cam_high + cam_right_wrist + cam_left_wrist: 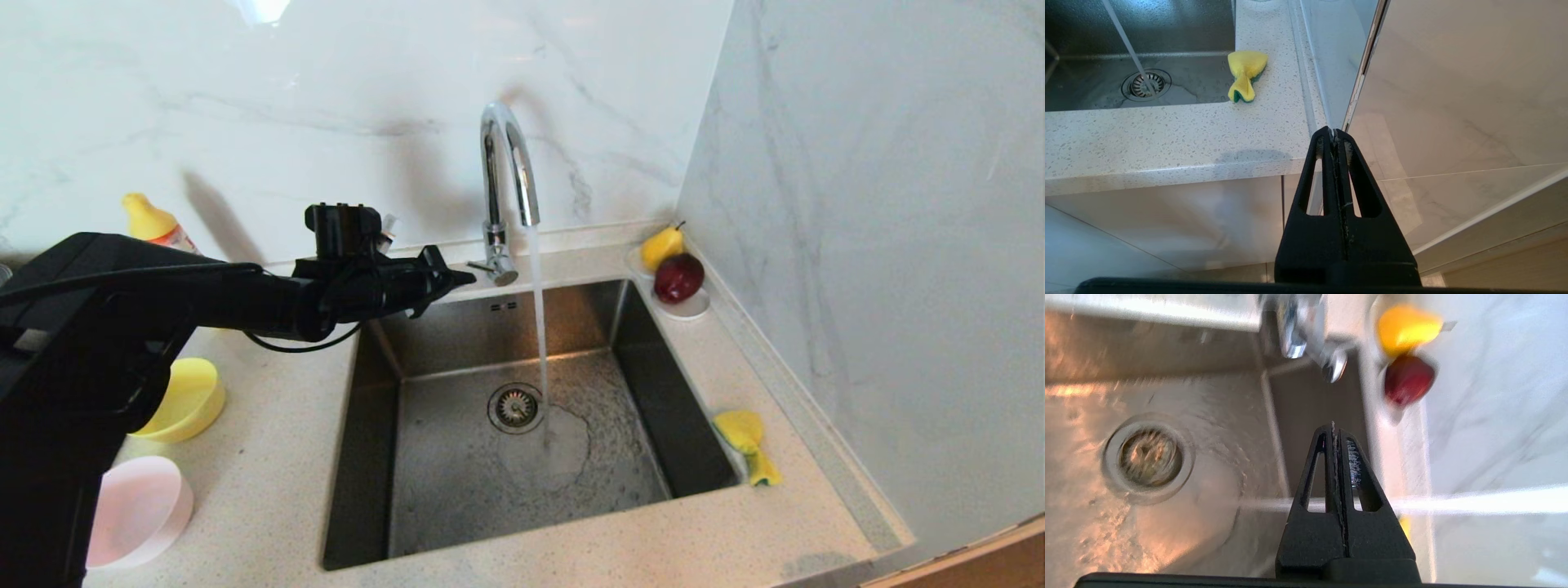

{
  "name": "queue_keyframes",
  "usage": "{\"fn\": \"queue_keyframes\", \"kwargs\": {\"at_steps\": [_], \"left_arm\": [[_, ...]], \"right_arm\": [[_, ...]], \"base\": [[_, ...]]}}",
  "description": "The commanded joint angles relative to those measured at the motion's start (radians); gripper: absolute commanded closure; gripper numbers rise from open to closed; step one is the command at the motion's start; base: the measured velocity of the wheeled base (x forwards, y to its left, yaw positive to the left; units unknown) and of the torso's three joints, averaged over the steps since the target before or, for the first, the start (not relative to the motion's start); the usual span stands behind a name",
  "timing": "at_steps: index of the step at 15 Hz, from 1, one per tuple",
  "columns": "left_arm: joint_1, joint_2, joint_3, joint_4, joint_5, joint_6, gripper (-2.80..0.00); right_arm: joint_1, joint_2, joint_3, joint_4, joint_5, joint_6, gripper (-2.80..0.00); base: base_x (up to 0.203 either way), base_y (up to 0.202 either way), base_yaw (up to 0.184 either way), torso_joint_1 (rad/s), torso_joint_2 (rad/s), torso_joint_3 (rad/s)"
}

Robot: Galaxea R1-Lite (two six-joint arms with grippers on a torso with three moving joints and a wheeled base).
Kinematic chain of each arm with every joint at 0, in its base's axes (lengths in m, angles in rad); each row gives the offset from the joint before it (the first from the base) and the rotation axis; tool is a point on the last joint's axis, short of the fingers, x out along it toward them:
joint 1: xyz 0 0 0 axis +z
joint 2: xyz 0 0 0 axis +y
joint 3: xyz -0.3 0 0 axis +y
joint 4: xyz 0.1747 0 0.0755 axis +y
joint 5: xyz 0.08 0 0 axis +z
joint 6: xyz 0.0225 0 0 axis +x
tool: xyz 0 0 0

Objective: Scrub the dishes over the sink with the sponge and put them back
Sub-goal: Turn off the faucet

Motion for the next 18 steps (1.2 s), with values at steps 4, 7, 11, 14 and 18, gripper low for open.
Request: {"fn": "queue_keyframes", "kwargs": {"at_steps": [4, 7, 11, 14, 18], "left_arm": [[0.000, 0.054, -0.082, -0.006, 0.001, -0.041, 0.00], [0.002, 0.078, -0.118, -0.007, 0.007, -0.056, 0.00], [0.002, 0.110, -0.173, -0.002, 0.030, -0.075, 0.00], [0.002, 0.125, -0.210, 0.004, 0.049, -0.082, 0.00], [0.004, 0.144, -0.256, 0.006, 0.060, -0.097, 0.00]], "right_arm": [[0.000, 0.001, 0.000, 0.000, 0.001, -0.001, 0.00], [0.000, 0.001, 0.000, 0.000, 0.001, -0.001, 0.00], [0.000, 0.001, 0.000, 0.000, 0.001, -0.001, 0.00], [0.000, 0.001, 0.000, 0.000, 0.001, -0.001, 0.00], [0.000, 0.001, 0.000, 0.000, 0.001, -0.001, 0.00]], "base": [[0.000, 0.000, 0.000, 0.000, 0.00, 0.000], [0.000, 0.000, 0.000, 0.000, 0.00, 0.000], [0.000, 0.000, 0.000, 0.000, 0.00, 0.000], [0.000, 0.000, 0.000, 0.000, 0.00, 0.000], [0.000, 0.000, 0.000, 0.000, 0.00, 0.000]]}}
